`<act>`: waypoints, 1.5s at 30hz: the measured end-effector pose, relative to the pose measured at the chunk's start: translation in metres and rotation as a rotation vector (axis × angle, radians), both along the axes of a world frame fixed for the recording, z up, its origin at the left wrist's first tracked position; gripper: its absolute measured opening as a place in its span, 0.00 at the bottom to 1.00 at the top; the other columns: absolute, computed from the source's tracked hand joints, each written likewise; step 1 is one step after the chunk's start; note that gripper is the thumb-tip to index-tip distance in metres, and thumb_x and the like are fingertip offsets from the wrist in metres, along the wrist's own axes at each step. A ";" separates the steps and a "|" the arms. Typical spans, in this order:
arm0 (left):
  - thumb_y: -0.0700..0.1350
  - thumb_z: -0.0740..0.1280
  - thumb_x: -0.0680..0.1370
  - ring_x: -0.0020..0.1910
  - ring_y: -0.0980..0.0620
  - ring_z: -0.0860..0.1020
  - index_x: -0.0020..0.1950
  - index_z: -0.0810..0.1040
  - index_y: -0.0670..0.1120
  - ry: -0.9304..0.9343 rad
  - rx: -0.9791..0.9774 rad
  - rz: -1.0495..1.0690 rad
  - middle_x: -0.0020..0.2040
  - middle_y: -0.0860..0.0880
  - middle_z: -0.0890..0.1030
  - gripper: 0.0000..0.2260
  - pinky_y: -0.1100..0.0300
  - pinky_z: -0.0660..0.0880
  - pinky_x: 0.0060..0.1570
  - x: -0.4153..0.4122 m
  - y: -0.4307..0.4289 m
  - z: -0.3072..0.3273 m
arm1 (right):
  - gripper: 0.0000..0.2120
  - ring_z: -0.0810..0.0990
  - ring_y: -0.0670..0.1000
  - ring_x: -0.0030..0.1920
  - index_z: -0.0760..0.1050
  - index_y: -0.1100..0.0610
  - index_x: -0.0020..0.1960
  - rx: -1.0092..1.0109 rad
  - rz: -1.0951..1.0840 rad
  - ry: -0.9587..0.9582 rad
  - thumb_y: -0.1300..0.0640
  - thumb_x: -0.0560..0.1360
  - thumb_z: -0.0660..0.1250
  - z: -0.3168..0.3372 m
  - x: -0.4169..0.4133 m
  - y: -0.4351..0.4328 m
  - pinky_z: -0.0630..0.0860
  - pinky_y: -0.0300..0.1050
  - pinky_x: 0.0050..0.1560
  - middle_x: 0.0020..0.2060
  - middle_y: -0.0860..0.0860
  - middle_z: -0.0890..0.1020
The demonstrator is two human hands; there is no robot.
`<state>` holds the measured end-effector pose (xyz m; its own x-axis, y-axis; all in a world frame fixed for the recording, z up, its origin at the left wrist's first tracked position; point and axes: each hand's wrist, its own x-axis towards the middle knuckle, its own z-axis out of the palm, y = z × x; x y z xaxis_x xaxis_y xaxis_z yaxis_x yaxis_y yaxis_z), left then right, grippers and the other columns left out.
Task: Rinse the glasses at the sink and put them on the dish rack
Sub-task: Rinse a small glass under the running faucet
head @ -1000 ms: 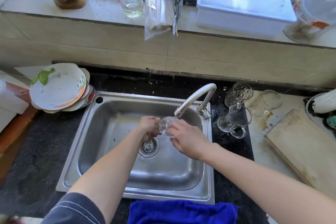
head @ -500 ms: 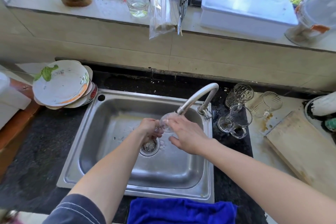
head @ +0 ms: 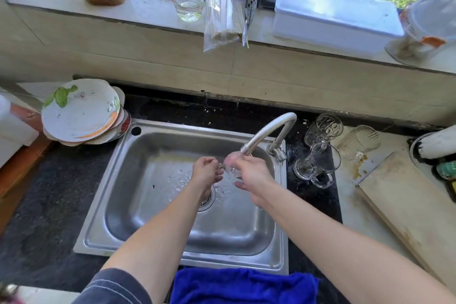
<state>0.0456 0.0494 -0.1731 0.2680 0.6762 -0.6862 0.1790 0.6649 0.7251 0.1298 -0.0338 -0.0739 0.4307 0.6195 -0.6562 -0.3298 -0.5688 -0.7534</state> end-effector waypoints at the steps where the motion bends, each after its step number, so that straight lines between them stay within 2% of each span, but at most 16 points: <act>1: 0.39 0.60 0.81 0.30 0.49 0.73 0.52 0.70 0.41 -0.017 -0.063 -0.022 0.38 0.43 0.76 0.02 0.60 0.71 0.29 -0.002 0.001 -0.001 | 0.07 0.76 0.49 0.48 0.81 0.58 0.46 0.038 0.075 -0.105 0.60 0.77 0.64 -0.003 0.000 -0.004 0.72 0.42 0.48 0.44 0.53 0.82; 6: 0.42 0.57 0.83 0.31 0.46 0.80 0.53 0.72 0.41 0.008 -0.242 -0.253 0.40 0.41 0.79 0.06 0.62 0.73 0.27 -0.013 0.013 0.003 | 0.11 0.79 0.48 0.55 0.82 0.58 0.56 0.088 0.458 -0.437 0.64 0.79 0.63 -0.009 0.022 -0.015 0.72 0.38 0.58 0.53 0.49 0.82; 10: 0.38 0.55 0.82 0.26 0.50 0.76 0.43 0.73 0.42 0.028 -0.173 -0.103 0.37 0.43 0.78 0.11 0.64 0.71 0.24 -0.014 0.013 -0.001 | 0.18 0.76 0.44 0.57 0.75 0.60 0.66 0.066 0.597 -0.354 0.70 0.78 0.60 -0.007 0.019 -0.020 0.70 0.24 0.45 0.59 0.50 0.80; 13: 0.37 0.56 0.82 0.27 0.49 0.74 0.47 0.73 0.40 0.004 -0.137 -0.040 0.38 0.42 0.77 0.08 0.64 0.71 0.22 -0.012 0.013 -0.005 | 0.17 0.75 0.40 0.50 0.75 0.63 0.65 0.081 0.586 -0.367 0.71 0.77 0.60 -0.012 0.016 -0.020 0.67 0.22 0.42 0.60 0.55 0.80; 15: 0.37 0.56 0.82 0.26 0.50 0.73 0.47 0.72 0.40 -0.010 -0.126 -0.019 0.36 0.42 0.77 0.08 0.64 0.71 0.22 -0.006 0.010 0.000 | 0.18 0.75 0.38 0.50 0.75 0.62 0.65 0.090 0.580 -0.429 0.70 0.77 0.60 -0.015 0.010 -0.018 0.67 0.23 0.46 0.62 0.54 0.78; 17: 0.36 0.56 0.82 0.24 0.51 0.72 0.45 0.72 0.40 0.007 -0.125 0.029 0.35 0.43 0.75 0.08 0.65 0.70 0.21 -0.009 0.013 0.001 | 0.20 0.75 0.43 0.60 0.74 0.59 0.67 0.090 0.628 -0.393 0.69 0.77 0.60 -0.016 0.014 -0.022 0.69 0.27 0.54 0.63 0.51 0.78; 20: 0.35 0.56 0.81 0.27 0.48 0.71 0.43 0.72 0.41 0.030 -0.133 0.034 0.36 0.41 0.76 0.09 0.66 0.69 0.20 -0.017 0.018 -0.002 | 0.18 0.76 0.48 0.63 0.77 0.55 0.65 0.041 0.699 -0.431 0.66 0.77 0.62 -0.020 0.022 -0.025 0.73 0.44 0.65 0.63 0.49 0.79; 22: 0.34 0.56 0.80 0.28 0.48 0.71 0.42 0.72 0.42 0.015 -0.164 -0.008 0.36 0.41 0.77 0.10 0.65 0.69 0.22 -0.013 0.013 -0.001 | 0.18 0.75 0.48 0.64 0.76 0.55 0.66 0.037 0.727 -0.529 0.64 0.77 0.62 -0.020 0.016 -0.022 0.69 0.46 0.69 0.64 0.50 0.78; 26: 0.35 0.56 0.80 0.24 0.50 0.72 0.39 0.72 0.43 0.055 -0.171 -0.024 0.33 0.43 0.77 0.11 0.65 0.67 0.22 -0.018 0.015 0.003 | 0.17 0.70 0.49 0.67 0.73 0.53 0.67 0.041 0.921 -0.744 0.58 0.78 0.61 -0.016 0.020 -0.029 0.66 0.49 0.68 0.67 0.49 0.73; 29: 0.37 0.57 0.81 0.27 0.49 0.69 0.41 0.71 0.43 0.082 -0.208 -0.084 0.35 0.41 0.77 0.10 0.62 0.64 0.24 -0.026 0.015 0.003 | 0.18 0.68 0.52 0.68 0.70 0.50 0.68 -0.043 1.043 -0.899 0.56 0.78 0.59 -0.017 0.031 -0.030 0.71 0.53 0.62 0.72 0.45 0.66; 33: 0.37 0.57 0.81 0.31 0.50 0.71 0.39 0.71 0.44 0.061 -0.241 -0.114 0.27 0.46 0.80 0.11 0.61 0.62 0.29 -0.026 0.008 0.002 | 0.17 0.70 0.53 0.66 0.72 0.52 0.66 -0.023 1.111 -0.960 0.54 0.78 0.60 -0.018 0.024 -0.029 0.71 0.51 0.59 0.67 0.46 0.70; 35: 0.37 0.57 0.81 0.29 0.50 0.71 0.42 0.71 0.43 0.099 -0.205 -0.101 0.29 0.44 0.79 0.09 0.63 0.63 0.25 -0.034 0.012 0.002 | 0.18 0.71 0.51 0.65 0.71 0.50 0.68 0.004 1.063 -0.938 0.49 0.79 0.60 -0.017 0.032 -0.035 0.71 0.51 0.60 0.66 0.44 0.72; 38: 0.38 0.56 0.82 0.26 0.50 0.67 0.45 0.70 0.41 0.126 -0.140 -0.143 0.34 0.41 0.76 0.07 0.64 0.61 0.23 -0.031 0.007 0.006 | 0.21 0.75 0.49 0.54 0.69 0.52 0.65 0.071 0.783 -0.959 0.43 0.77 0.65 -0.018 0.031 -0.035 0.74 0.49 0.52 0.57 0.45 0.70; 41: 0.41 0.56 0.82 0.27 0.51 0.67 0.47 0.69 0.42 0.096 -0.106 -0.190 0.36 0.41 0.76 0.06 0.62 0.61 0.25 -0.016 -0.002 0.017 | 0.20 0.75 0.49 0.46 0.67 0.52 0.60 0.082 0.551 -0.908 0.44 0.74 0.68 -0.023 0.016 -0.024 0.74 0.54 0.51 0.51 0.45 0.66; 43: 0.43 0.56 0.82 0.26 0.52 0.66 0.49 0.68 0.41 0.108 -0.041 -0.211 0.36 0.41 0.75 0.06 0.63 0.60 0.24 -0.014 0.000 0.022 | 0.19 0.76 0.44 0.39 0.66 0.51 0.57 0.109 0.322 -0.837 0.46 0.73 0.70 -0.026 0.015 -0.020 0.76 0.53 0.49 0.51 0.47 0.70; 45: 0.44 0.56 0.82 0.26 0.52 0.66 0.52 0.68 0.41 0.166 0.054 -0.231 0.36 0.43 0.74 0.07 0.64 0.60 0.23 -0.019 0.004 0.027 | 0.25 0.78 0.45 0.39 0.66 0.51 0.61 0.147 0.133 -0.803 0.45 0.71 0.73 -0.028 0.017 -0.019 0.78 0.50 0.46 0.54 0.48 0.71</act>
